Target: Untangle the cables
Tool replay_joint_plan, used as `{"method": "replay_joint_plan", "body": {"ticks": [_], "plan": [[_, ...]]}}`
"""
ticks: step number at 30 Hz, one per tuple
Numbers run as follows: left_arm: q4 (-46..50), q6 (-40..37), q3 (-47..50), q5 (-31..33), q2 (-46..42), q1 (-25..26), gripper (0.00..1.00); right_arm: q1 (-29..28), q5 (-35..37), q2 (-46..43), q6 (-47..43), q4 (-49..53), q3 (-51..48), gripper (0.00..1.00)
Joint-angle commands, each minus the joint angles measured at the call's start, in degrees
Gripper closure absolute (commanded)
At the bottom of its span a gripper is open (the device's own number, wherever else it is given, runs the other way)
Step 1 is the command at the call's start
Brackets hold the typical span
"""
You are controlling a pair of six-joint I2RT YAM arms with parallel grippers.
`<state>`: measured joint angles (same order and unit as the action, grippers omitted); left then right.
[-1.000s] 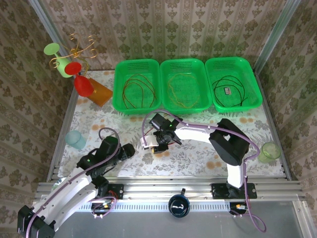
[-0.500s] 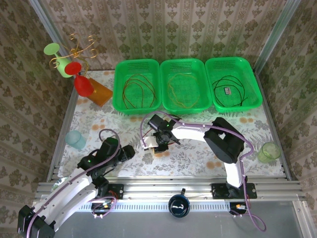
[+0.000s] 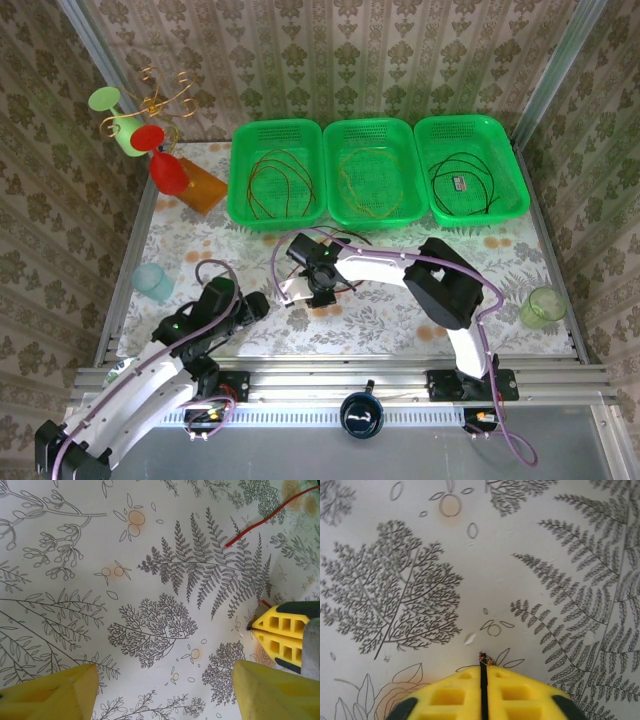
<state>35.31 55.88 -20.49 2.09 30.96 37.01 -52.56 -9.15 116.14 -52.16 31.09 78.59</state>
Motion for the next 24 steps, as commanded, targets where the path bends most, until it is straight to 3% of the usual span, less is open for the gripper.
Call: {"method": "replay_joint_plan", "body": {"ticks": [1, 9, 24], "plan": [[4.30, -1.11, -3.62, 3.52, -2.29, -0.43, 0.29, -0.37, 5.10, 5.06, -0.01, -3.13, -2.03, 0.97], [6.76, -5.58, -10.05, 6.74, -5.46, -0.38, 0.29, -0.18, 2.58, -9.68, 3.07, -20.59, -14.10, 1.00], [-9.83, -8.60, -20.43, -4.45, 8.89, 0.58, 0.30, 9.19, -7.60, -38.09, 23.21, -46.53, -29.99, 1.00]]}}
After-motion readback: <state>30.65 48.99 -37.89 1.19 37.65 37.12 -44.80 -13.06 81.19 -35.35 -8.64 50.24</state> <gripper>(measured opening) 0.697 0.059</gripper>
